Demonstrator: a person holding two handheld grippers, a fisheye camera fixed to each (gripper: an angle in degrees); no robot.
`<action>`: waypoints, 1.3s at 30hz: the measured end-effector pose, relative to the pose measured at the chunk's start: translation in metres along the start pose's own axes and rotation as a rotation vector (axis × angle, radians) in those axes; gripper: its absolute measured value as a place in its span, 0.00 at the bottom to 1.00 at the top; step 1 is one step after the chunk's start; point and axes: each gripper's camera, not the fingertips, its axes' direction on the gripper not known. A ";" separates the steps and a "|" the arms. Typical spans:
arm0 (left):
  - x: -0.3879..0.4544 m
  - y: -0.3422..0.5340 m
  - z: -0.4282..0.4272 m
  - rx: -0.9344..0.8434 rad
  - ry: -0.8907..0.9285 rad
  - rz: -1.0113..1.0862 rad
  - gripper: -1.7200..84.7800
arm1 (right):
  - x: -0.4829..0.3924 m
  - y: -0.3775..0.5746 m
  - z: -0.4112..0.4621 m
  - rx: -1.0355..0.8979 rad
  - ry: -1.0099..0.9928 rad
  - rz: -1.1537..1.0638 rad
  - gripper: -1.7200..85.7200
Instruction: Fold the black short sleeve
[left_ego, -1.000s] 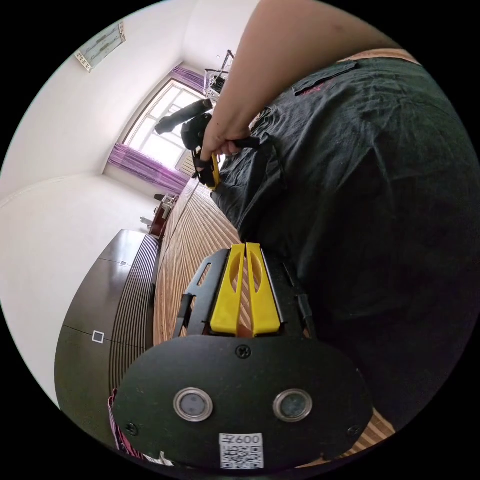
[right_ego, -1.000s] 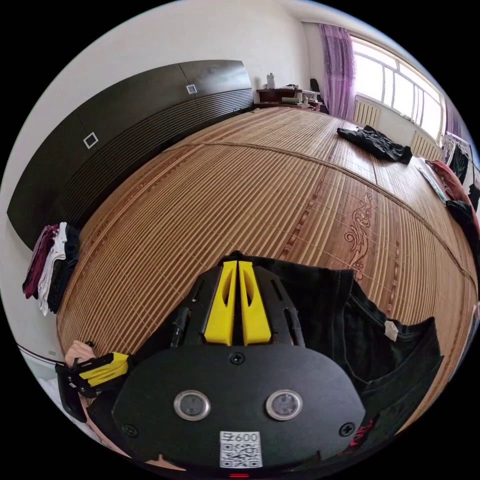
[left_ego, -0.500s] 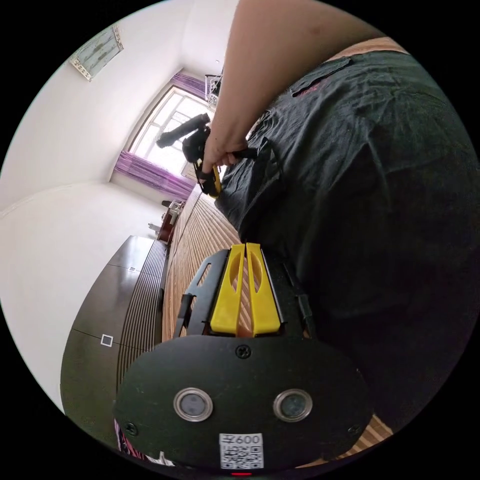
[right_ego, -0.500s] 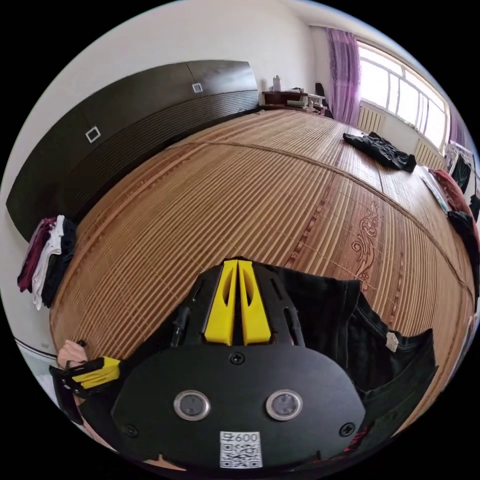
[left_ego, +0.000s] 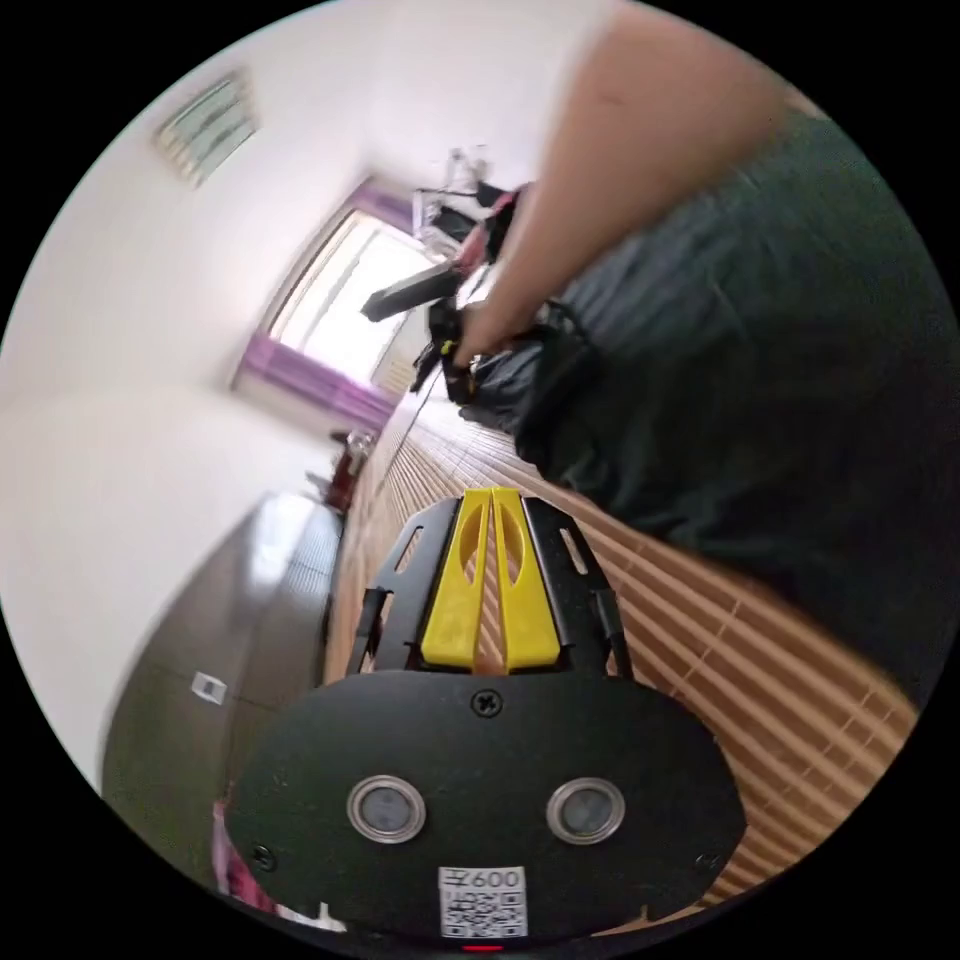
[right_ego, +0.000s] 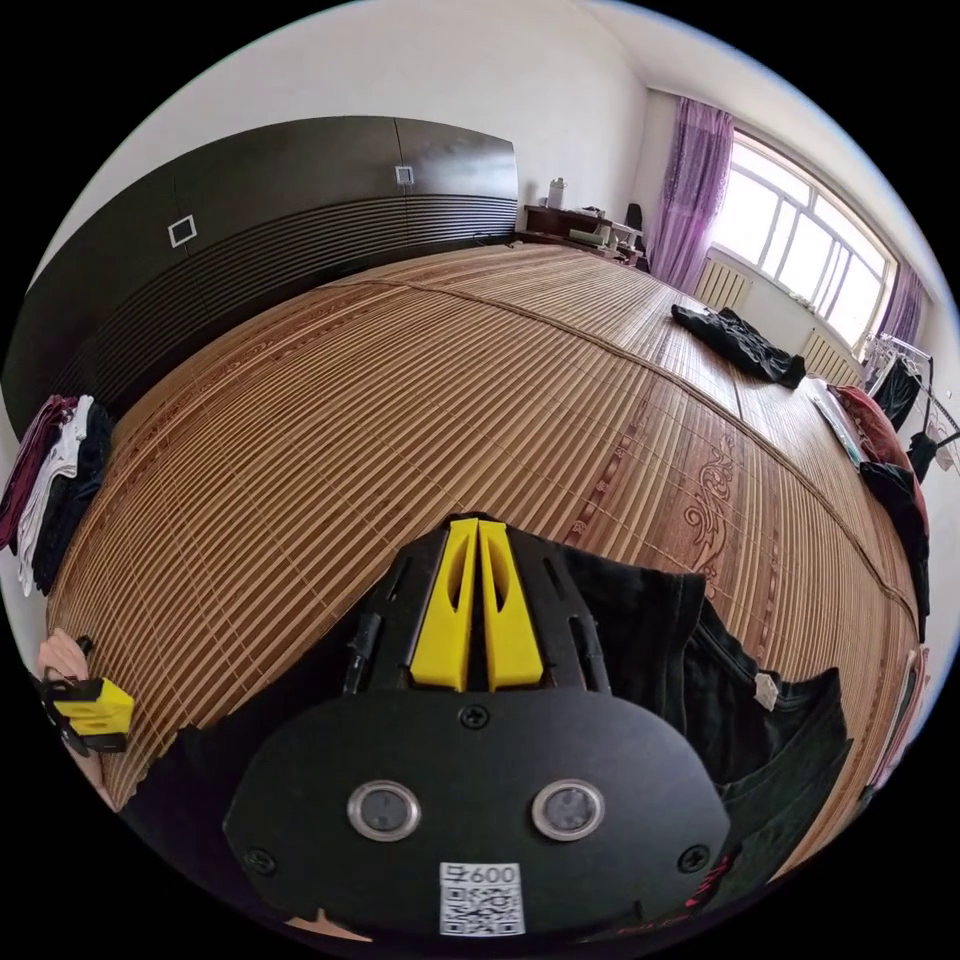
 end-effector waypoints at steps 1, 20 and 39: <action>-0.026 -0.004 -0.002 -0.006 0.077 -0.123 0.05 | 0.003 0.001 0.001 0.003 0.000 0.000 0.01; -0.051 -0.033 0.034 -0.054 0.372 -0.132 0.05 | 0.047 0.006 0.015 0.010 -0.001 0.001 0.01; 0.119 -0.010 0.016 -0.101 -0.075 0.407 0.04 | 0.066 0.009 0.018 0.009 0.033 -0.010 0.01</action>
